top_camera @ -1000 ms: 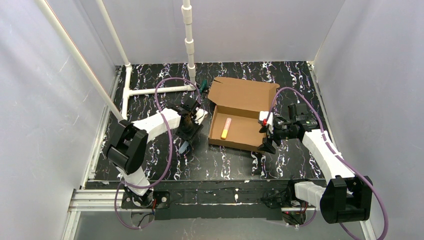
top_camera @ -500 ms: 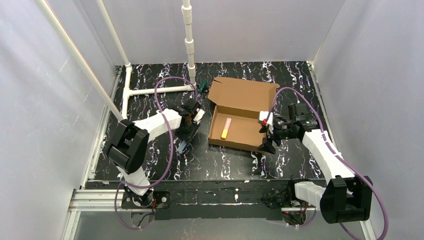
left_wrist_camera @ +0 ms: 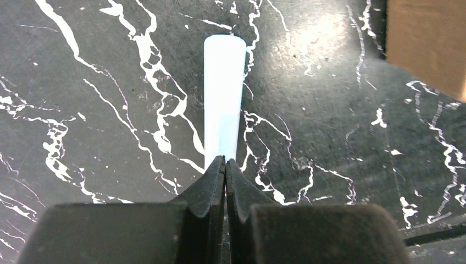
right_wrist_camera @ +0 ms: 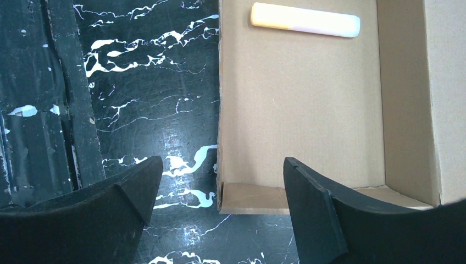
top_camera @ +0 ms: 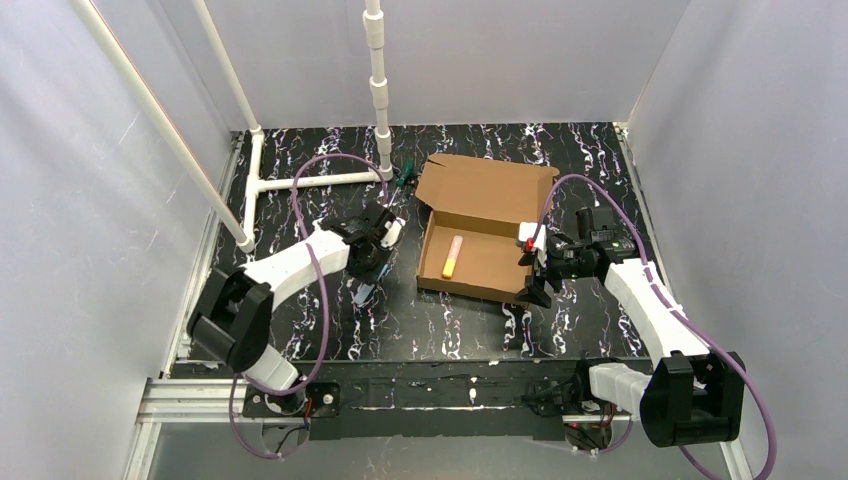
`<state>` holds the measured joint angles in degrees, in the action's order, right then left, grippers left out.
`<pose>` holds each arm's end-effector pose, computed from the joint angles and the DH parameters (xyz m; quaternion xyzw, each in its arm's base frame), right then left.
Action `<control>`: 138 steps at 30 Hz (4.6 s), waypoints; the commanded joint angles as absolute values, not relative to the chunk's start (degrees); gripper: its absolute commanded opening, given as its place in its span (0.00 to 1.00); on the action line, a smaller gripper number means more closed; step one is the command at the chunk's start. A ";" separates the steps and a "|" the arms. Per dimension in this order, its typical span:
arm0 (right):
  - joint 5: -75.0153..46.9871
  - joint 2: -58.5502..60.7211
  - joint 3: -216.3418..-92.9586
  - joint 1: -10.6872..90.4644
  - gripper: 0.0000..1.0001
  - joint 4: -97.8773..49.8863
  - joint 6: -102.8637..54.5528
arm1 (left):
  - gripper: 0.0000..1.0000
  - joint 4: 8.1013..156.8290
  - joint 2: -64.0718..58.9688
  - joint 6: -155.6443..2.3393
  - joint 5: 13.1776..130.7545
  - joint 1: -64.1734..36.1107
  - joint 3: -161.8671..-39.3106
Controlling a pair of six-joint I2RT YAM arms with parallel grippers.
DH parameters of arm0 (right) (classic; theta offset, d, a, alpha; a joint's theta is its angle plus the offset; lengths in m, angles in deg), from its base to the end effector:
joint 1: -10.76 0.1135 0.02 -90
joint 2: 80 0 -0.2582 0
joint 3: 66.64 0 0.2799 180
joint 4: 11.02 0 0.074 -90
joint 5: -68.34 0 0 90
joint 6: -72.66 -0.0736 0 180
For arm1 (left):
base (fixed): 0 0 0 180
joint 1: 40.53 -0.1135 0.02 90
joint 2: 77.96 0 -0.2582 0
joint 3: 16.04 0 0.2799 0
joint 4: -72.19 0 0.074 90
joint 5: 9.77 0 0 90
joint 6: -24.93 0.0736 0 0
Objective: Fold the paper box
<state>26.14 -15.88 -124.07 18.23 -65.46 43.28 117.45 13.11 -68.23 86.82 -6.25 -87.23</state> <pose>0.2357 0.0859 0.2051 -0.5794 0.6771 0.2489 0.3794 0.2939 -0.1901 0.1430 0.2496 0.9425 -0.0158 0.2215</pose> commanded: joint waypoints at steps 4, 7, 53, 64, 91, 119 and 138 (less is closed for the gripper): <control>27.31 -16.52 -123.40 17.88 0.89 -65.79 44.13 | 0.00 115.75 2.67 -70.91 83.41 -5.39 -84.93; 27.27 -16.45 -123.40 17.79 0.90 -65.68 44.09 | 0.36 116.02 3.71 -70.68 83.75 -5.35 -84.66; 26.65 -16.97 -123.49 16.92 0.90 -65.63 43.79 | 0.09 103.55 15.19 -87.62 63.85 2.09 -103.45; 26.60 -16.97 -123.32 16.83 0.90 -65.63 43.91 | 0.50 107.14 33.63 -87.24 66.74 7.92 -119.73; 1.33 -15.14 -129.38 4.54 0.98 -37.01 -5.90 | 0.98 109.75 -16.66 -83.10 74.67 -5.28 -86.44; -2.72 27.03 -163.07 5.83 0.84 -43.00 -24.54 | 0.98 104.65 -24.70 -93.23 70.84 -5.29 -71.37; -7.52 18.28 -148.74 7.56 0.01 -23.23 -36.36 | 0.98 94.42 -21.62 -102.97 68.45 -5.69 -70.85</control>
